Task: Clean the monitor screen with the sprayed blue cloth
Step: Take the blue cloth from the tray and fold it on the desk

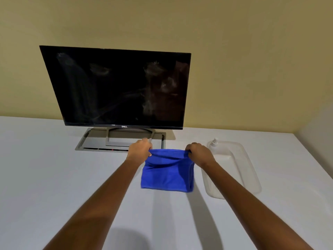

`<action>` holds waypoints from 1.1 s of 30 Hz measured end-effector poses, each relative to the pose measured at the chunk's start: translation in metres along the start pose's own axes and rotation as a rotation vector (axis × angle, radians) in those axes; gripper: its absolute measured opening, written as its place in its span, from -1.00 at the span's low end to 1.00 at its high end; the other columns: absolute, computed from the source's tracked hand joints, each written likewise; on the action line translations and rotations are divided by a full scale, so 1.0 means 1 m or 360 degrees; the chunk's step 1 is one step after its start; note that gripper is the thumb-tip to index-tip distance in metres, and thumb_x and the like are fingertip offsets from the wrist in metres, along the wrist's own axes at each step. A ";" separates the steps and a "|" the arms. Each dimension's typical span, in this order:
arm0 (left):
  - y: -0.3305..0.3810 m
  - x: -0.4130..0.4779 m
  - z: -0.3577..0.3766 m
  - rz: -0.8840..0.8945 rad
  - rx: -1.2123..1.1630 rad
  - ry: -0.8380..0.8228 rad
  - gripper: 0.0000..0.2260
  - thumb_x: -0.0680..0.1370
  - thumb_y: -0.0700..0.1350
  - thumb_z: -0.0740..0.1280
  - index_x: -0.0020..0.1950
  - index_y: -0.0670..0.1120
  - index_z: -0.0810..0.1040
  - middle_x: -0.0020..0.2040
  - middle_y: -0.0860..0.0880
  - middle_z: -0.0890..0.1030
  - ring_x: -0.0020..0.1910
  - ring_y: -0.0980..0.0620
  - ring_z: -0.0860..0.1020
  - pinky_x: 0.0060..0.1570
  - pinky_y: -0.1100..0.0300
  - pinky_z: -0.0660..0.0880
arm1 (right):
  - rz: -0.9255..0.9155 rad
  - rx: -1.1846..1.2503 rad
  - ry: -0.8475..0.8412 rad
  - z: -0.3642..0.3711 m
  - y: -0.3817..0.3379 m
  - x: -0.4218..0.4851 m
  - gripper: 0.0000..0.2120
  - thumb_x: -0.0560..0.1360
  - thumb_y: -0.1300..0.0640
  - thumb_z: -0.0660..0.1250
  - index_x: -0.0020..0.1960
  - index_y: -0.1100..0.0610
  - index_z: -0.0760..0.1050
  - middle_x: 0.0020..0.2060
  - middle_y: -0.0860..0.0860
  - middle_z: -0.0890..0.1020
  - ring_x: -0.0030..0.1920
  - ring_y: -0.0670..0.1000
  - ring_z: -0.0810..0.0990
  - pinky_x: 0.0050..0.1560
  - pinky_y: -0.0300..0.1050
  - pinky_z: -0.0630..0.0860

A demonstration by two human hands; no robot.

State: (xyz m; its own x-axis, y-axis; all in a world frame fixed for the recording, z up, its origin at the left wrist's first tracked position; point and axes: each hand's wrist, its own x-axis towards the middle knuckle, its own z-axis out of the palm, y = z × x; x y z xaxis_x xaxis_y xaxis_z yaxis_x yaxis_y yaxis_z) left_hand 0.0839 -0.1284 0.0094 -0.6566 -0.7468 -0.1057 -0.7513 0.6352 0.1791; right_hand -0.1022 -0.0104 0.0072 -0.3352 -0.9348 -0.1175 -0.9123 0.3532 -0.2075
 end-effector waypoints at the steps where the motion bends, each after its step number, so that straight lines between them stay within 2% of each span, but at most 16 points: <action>1: -0.001 -0.001 0.006 0.0052 0.0068 0.0025 -0.85 0.53 -0.15 0.28 0.06 -0.15 0.53 0.12 -0.12 0.50 0.05 -0.07 0.52 0.03 0.12 0.48 | -0.0012 -0.0038 0.0048 0.006 0.001 -0.002 -0.70 0.51 0.31 0.11 0.18 0.21 0.48 0.12 0.16 0.54 0.07 0.18 0.53 -0.01 -0.02 0.46; 3: -0.005 -0.005 0.018 0.0157 0.0136 0.0003 -0.87 0.54 -0.15 0.25 0.06 -0.13 0.50 0.11 -0.10 0.51 0.03 -0.04 0.52 0.00 0.16 0.47 | -0.0088 -0.0127 0.0112 0.019 0.002 -0.008 -0.71 0.51 0.29 0.11 0.18 0.21 0.46 0.08 0.16 0.55 0.04 0.17 0.53 -0.03 -0.01 0.45; 5: -0.012 -0.009 0.028 0.0253 0.0126 -0.0088 -0.97 0.53 -0.19 0.23 -0.05 -0.09 0.44 0.06 -0.09 0.51 -0.07 0.00 0.48 -0.13 0.25 0.41 | -0.0228 -0.0244 0.0095 0.033 0.005 -0.019 -0.72 0.49 0.26 0.13 0.16 0.22 0.45 0.05 0.15 0.55 0.01 0.17 0.52 -0.05 -0.01 0.43; 8: -0.026 -0.018 0.043 0.0377 0.0084 -0.0259 -0.87 0.50 -0.21 0.23 -0.15 -0.05 0.29 -0.06 -0.06 0.46 -0.16 0.05 0.37 -0.36 0.37 0.21 | -0.0479 -0.0327 0.0022 0.049 0.008 -0.039 -0.73 0.47 0.21 0.16 0.13 0.25 0.47 -0.03 0.18 0.56 -0.08 0.20 0.52 -0.13 -0.03 0.38; 11: -0.032 -0.031 0.055 0.0484 0.0205 -0.0351 -0.96 0.51 -0.17 0.21 -0.09 -0.08 0.35 0.03 -0.09 0.52 -0.08 -0.02 0.46 -0.24 0.28 0.32 | -0.0735 -0.0358 0.0026 0.061 0.010 -0.055 -0.80 0.38 0.24 0.32 -0.01 0.26 0.54 -0.19 0.17 0.61 -0.25 0.19 0.58 -0.30 -0.09 0.46; 12: -0.032 -0.035 0.059 0.0507 0.0269 -0.0365 -0.94 0.52 -0.16 0.20 -0.03 -0.11 0.39 0.08 -0.09 0.52 -0.02 -0.05 0.49 -0.15 0.20 0.37 | -0.0769 -0.0390 0.0017 0.067 0.011 -0.057 -0.79 0.40 0.23 0.32 0.02 0.25 0.54 -0.15 0.16 0.62 -0.22 0.17 0.59 -0.28 -0.09 0.47; 15: -0.030 -0.043 0.068 0.0482 0.0410 -0.0447 -0.78 0.51 -0.10 0.25 0.13 -0.14 0.41 0.17 -0.09 0.49 0.08 -0.08 0.50 -0.02 0.12 0.41 | -0.0657 -0.0425 -0.0151 0.081 0.011 -0.060 -0.68 0.57 0.11 0.12 0.27 0.19 0.40 0.16 0.13 0.52 0.06 0.16 0.51 -0.01 -0.01 0.42; 19: -0.023 -0.049 0.076 0.0427 0.0568 -0.0419 -0.63 0.51 -0.05 0.29 0.27 -0.15 0.33 0.27 -0.12 0.43 0.14 -0.12 0.49 0.06 0.09 0.40 | -0.0551 -0.0462 -0.0223 0.086 0.011 -0.062 -0.57 0.53 -0.06 0.21 0.31 0.14 0.35 0.21 0.08 0.47 0.14 0.13 0.47 0.07 -0.01 0.39; 20: -0.021 -0.050 0.079 0.0416 0.0619 -0.0389 -0.62 0.53 -0.07 0.26 0.30 -0.15 0.30 0.30 -0.14 0.41 0.15 -0.13 0.49 0.07 0.08 0.40 | -0.0577 -0.0483 -0.0174 0.086 0.011 -0.063 -0.58 0.50 -0.05 0.27 0.27 0.14 0.40 0.16 0.08 0.50 0.10 0.11 0.51 0.03 -0.03 0.43; 22: -0.016 -0.052 0.084 0.0390 0.0680 -0.0331 -0.63 0.56 -0.14 0.21 0.34 -0.17 0.25 0.33 -0.16 0.37 0.14 -0.13 0.50 0.06 0.08 0.41 | -0.0640 -0.0583 -0.0073 0.085 0.008 -0.066 -0.64 0.29 -0.03 0.49 0.02 0.10 0.57 -0.11 0.01 0.63 -0.18 0.02 0.62 -0.25 -0.20 0.51; 24: -0.011 -0.053 0.089 0.0325 0.0663 -0.0315 -0.63 0.57 -0.21 0.19 0.36 -0.18 0.22 0.33 -0.18 0.37 0.11 -0.12 0.52 0.04 0.09 0.44 | -0.0524 -0.0715 -0.0016 0.085 0.004 -0.065 -0.63 0.02 -0.01 0.62 -0.23 0.03 0.62 -0.37 -0.06 0.62 -0.44 -0.08 0.56 -0.50 -0.32 0.42; 26: -0.001 -0.051 0.092 0.0200 0.0550 -0.0317 -0.60 0.57 -0.25 0.17 0.39 -0.18 0.19 0.35 -0.18 0.34 0.11 -0.11 0.53 0.04 0.11 0.47 | -0.0372 -0.0705 0.0075 0.086 0.005 -0.060 -0.61 -0.09 0.04 0.64 -0.31 0.03 0.61 -0.45 -0.05 0.59 -0.50 -0.10 0.52 -0.57 -0.32 0.37; 28: 0.009 -0.048 0.093 0.0064 0.0401 -0.0320 -0.57 0.56 -0.24 0.19 0.40 -0.17 0.17 0.39 -0.17 0.29 0.13 -0.09 0.53 0.08 0.11 0.49 | -0.0268 -0.0737 0.0095 0.081 0.010 -0.058 -0.64 0.05 0.07 0.62 -0.20 0.04 0.61 -0.35 -0.04 0.62 -0.40 -0.07 0.57 -0.49 -0.27 0.43; 30: 0.018 -0.043 0.094 -0.0024 0.0304 -0.0332 -0.54 0.55 -0.22 0.23 0.41 -0.17 0.15 0.41 -0.17 0.26 0.16 -0.09 0.52 0.10 0.12 0.49 | -0.0211 -0.0644 -0.0023 0.074 0.016 -0.052 -0.70 0.43 0.11 0.39 0.14 0.14 0.49 0.00 0.09 0.58 -0.05 0.07 0.57 -0.15 -0.11 0.50; 31: 0.021 -0.041 0.095 -0.0037 0.0286 -0.0338 -0.53 0.55 -0.18 0.24 0.41 -0.17 0.15 0.41 -0.16 0.26 0.17 -0.09 0.51 0.10 0.12 0.49 | -0.0204 -0.0561 -0.0123 0.074 0.021 -0.047 -0.69 0.52 0.11 0.26 0.24 0.17 0.39 0.13 0.13 0.51 0.09 0.13 0.50 -0.02 -0.04 0.46; 33: 0.022 -0.037 0.094 -0.0034 0.0276 -0.0347 -0.50 0.55 0.05 0.23 0.40 -0.13 0.19 0.40 -0.13 0.28 0.18 -0.08 0.50 0.08 0.12 0.48 | -0.0134 -0.0335 -0.0194 0.063 0.023 -0.045 -0.62 0.54 -0.05 0.20 0.25 0.15 0.39 0.15 0.11 0.50 0.13 0.13 0.46 0.01 -0.02 0.42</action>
State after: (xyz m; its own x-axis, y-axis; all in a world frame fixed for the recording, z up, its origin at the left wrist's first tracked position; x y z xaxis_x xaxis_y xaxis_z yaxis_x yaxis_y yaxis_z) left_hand 0.0855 -0.0680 -0.0742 -0.6251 -0.7123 -0.3191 -0.7530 0.6580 0.0062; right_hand -0.0935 0.0422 -0.0532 -0.2365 -0.9447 -0.2273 -0.9690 0.2465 -0.0164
